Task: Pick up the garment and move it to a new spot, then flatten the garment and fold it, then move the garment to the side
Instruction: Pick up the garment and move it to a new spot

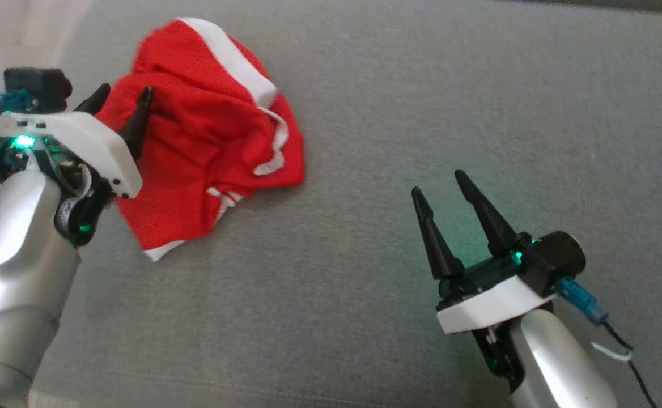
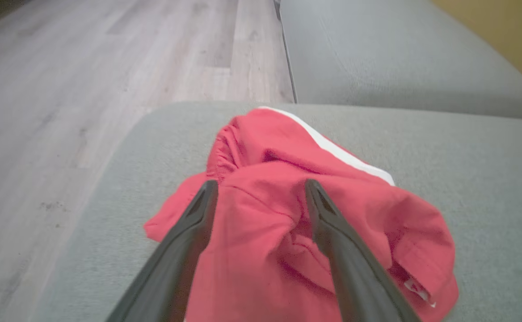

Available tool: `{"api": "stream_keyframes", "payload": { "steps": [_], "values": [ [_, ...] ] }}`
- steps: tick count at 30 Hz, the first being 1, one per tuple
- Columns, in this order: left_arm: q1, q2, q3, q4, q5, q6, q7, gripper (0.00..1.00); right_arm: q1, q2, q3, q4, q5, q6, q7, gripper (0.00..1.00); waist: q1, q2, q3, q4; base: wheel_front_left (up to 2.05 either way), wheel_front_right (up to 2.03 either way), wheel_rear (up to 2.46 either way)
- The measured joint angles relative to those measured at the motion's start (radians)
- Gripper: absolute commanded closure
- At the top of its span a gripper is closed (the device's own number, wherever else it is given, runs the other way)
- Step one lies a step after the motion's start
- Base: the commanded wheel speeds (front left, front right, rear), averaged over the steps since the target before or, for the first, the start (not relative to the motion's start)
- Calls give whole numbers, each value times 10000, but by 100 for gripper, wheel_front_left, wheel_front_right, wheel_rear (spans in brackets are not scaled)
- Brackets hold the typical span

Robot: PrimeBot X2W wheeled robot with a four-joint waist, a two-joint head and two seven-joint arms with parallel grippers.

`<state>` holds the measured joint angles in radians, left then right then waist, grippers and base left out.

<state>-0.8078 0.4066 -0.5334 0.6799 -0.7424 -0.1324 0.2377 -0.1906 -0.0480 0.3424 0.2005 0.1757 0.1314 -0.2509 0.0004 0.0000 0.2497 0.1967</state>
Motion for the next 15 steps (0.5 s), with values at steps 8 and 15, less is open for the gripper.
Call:
{"api": "stream_keyframes", "payload": {
  "steps": [8,15],
  "values": [
    [-233,380,-1074,1030,-1114,0,1053,0,-139,-13,-31,-17,-12,0,0,0,-1,0,696,-792,0,0,0],
    [-338,451,-1471,1041,-1356,0,-953,100,-140,-15,-82,79,-12,0,0,0,-4,0,342,-803,0,0,0]
  ]
}}
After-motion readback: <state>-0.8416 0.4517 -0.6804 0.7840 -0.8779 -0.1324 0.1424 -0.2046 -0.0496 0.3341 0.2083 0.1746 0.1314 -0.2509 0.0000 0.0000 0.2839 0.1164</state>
